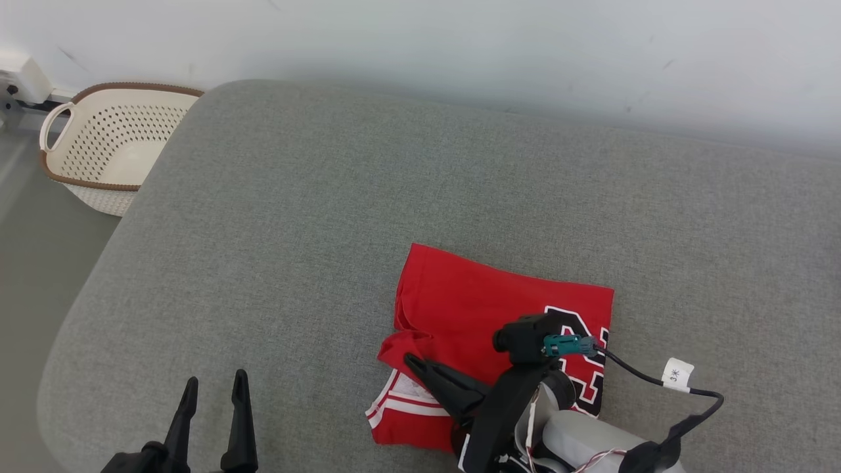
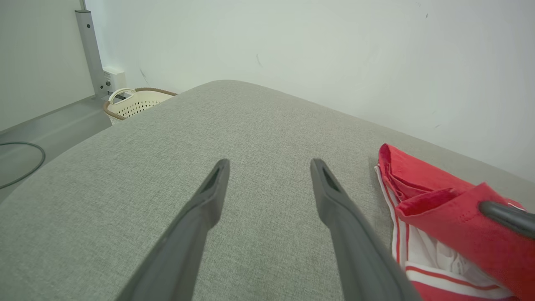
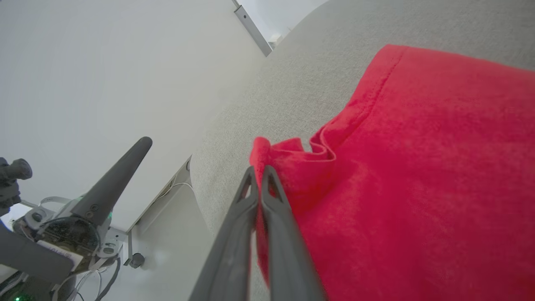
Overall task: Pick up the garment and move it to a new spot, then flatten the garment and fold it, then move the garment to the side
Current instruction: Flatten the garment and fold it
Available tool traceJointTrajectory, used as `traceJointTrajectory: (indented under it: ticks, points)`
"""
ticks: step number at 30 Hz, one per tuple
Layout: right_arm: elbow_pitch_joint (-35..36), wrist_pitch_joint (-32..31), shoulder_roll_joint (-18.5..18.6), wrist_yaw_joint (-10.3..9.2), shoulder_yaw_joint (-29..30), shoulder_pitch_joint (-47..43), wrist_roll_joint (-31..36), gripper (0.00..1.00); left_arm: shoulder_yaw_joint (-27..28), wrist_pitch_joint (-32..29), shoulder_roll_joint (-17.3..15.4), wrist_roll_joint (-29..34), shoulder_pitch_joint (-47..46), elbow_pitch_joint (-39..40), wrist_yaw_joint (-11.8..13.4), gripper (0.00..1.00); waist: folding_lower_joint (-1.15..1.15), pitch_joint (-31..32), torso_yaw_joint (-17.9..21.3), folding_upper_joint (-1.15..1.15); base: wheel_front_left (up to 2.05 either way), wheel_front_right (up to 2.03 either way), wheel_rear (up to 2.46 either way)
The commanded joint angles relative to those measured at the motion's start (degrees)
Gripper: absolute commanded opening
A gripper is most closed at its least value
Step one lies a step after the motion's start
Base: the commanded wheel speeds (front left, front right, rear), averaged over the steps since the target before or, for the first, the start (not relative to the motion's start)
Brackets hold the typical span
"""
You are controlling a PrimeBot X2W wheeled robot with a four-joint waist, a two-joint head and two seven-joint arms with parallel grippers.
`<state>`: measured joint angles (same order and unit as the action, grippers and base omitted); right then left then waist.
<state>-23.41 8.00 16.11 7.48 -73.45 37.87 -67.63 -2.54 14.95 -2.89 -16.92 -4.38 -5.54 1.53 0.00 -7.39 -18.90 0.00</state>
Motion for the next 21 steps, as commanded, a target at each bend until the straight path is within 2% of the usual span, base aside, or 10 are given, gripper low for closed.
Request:
traceJointTrajectory:
  ticks: [1, 3, 5, 11, 16, 21]
  points:
    - [-0.10, -0.60, -0.44, 0.03, -0.08, -0.79, -0.42, 0.00, 0.22, 0.23, -0.04, -0.07, -0.34, -0.28, -0.29, 1.00, 0.00, 0.00, -0.04, 0.00, 0.00, 0.00, 0.00]
    - [-0.63, -1.51, -0.75, 0.03, -0.10, -1.31, -0.72, 0.00, 0.35, 0.23, -0.04, 0.05, -0.34, -0.45, -0.36, 1.00, 0.00, 0.14, -0.04, 0.00, 0.00, 0.00, 0.00]
    - [-1.17, -1.38, -0.98, 0.03, -0.04, -1.27, -0.91, 0.98, 0.45, 0.23, -0.03, 0.16, -0.28, -0.55, -0.30, 1.00, 0.00, 0.32, -0.02, 0.00, 0.00, 0.00, 0.00]
    - [-0.20, -0.81, -1.02, 0.03, -0.07, -1.81, -2.11, 1.00, 0.75, 0.23, -0.04, 0.63, 0.26, -0.69, -0.51, 1.00, 0.00, 0.99, 0.22, 0.00, 0.00, 0.00, 0.00]
    - [1.77, 2.35, 1.02, 0.03, -0.06, -0.70, -2.70, 1.00, 1.11, 0.23, -0.04, 0.80, 1.11, -0.51, -0.55, 1.00, 0.00, 1.89, 0.81, 0.00, 0.00, 0.00, 0.00]
    - [0.21, 5.57, 4.04, 0.03, 0.51, 0.95, -1.69, 1.00, 1.38, 0.23, -0.04, 1.18, 1.73, 0.03, -0.37, 1.00, 0.00, 2.65, 1.65, 0.00, 0.00, 0.00, 0.00]
